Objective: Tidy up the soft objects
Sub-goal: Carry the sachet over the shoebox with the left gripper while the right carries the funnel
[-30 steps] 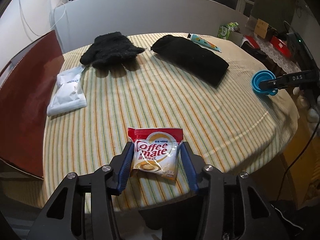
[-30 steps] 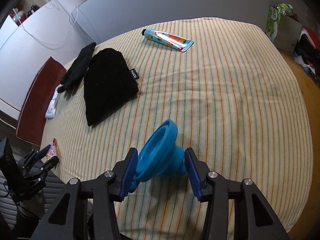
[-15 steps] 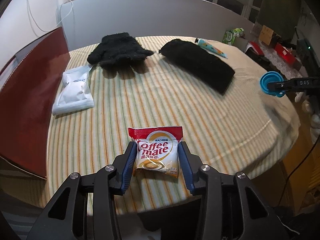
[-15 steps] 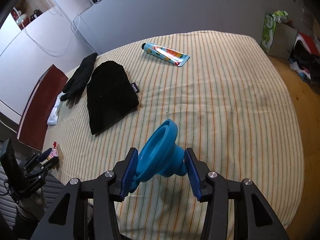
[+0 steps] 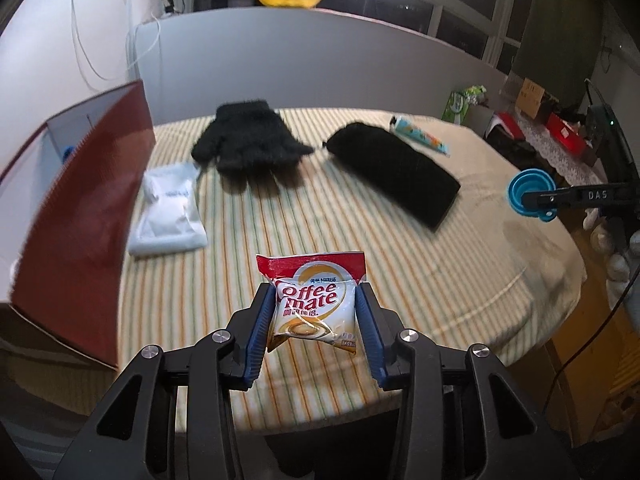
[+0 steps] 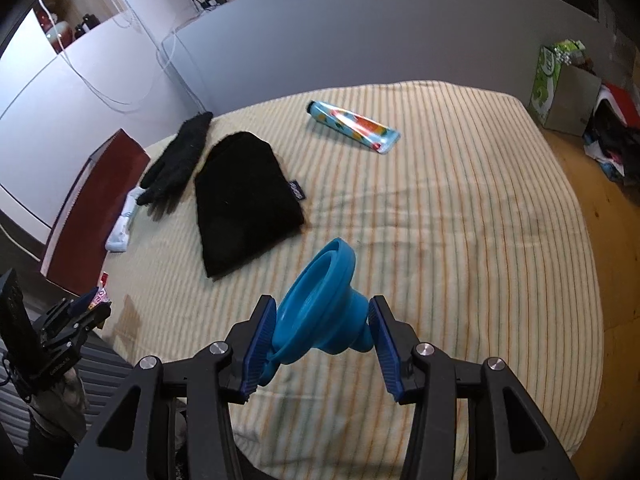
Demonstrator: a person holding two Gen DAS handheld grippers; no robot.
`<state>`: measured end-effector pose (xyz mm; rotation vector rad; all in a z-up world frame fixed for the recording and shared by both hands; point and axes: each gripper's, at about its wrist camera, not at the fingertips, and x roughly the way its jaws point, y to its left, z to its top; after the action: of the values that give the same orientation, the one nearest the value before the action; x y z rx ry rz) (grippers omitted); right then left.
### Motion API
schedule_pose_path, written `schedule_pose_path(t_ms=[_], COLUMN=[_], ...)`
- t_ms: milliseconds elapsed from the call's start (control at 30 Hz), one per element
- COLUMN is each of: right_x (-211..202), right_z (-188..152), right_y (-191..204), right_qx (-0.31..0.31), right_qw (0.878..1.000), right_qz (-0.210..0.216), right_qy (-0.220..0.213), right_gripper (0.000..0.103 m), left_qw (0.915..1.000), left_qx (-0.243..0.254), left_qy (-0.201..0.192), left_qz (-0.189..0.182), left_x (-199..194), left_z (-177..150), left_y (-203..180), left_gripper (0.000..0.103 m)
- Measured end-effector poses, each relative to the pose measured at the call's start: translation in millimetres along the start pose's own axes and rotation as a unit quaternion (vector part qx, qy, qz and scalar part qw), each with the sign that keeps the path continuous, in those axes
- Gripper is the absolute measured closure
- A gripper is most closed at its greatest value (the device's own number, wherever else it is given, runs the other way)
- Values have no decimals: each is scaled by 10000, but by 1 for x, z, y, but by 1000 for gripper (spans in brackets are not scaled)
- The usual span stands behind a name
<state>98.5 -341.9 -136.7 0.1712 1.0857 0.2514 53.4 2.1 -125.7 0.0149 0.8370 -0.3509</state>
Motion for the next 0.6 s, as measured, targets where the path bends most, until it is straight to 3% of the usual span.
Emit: schedule_pose_path(t_ms=[333, 600], right_x=[-13, -11], right_z=[48, 98], right_y=[83, 185], right_qx=[-784, -1686], right_qw=[9958, 9800], right_qz=[395, 930], right_qy=[-268, -498], right_gripper=[59, 59], left_qw=[9980, 9897], left_qx=[-237, -596], left_qy=[-552, -948], left_qz=[201, 887], left_x=[-49, -87], left_z=[25, 34], left_y=[38, 101], left_gripper=[63, 63])
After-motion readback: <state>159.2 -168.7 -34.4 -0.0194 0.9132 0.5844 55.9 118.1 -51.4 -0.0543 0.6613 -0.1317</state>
